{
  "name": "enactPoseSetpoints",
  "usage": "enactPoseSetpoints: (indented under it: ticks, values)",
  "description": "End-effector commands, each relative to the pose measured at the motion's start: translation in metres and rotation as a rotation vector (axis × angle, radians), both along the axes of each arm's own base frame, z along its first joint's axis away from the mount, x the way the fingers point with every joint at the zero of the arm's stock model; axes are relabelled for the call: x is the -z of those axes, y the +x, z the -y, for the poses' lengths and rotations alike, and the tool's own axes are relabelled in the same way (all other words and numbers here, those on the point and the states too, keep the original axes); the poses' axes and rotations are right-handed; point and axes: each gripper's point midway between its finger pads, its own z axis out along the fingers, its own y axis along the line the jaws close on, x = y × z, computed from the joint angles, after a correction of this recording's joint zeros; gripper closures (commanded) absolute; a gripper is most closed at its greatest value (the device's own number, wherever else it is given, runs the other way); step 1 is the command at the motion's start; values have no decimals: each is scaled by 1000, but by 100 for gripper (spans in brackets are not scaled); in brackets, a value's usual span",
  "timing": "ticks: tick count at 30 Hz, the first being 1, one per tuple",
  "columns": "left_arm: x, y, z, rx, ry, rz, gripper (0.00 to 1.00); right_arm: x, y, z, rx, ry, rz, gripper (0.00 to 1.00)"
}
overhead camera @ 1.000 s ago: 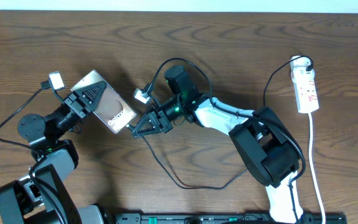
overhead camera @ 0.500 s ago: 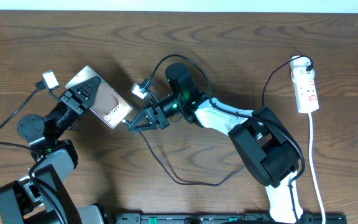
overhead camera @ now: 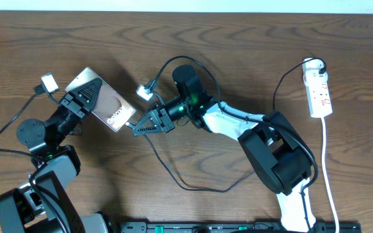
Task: Plug charger to phone and switch on socket
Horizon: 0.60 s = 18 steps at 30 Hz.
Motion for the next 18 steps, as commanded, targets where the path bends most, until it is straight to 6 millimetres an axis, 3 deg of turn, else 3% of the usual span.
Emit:
enactPoseSetpoints:
  ticks: [1, 18]
  values:
    - [-7, -3, 0, 11, 17, 25, 93, -6, 7, -4, 29, 7, 23, 99]
    - [-10, 4, -11, -57, 0, 29, 93, -5, 10, -2, 35, 0, 14, 99]
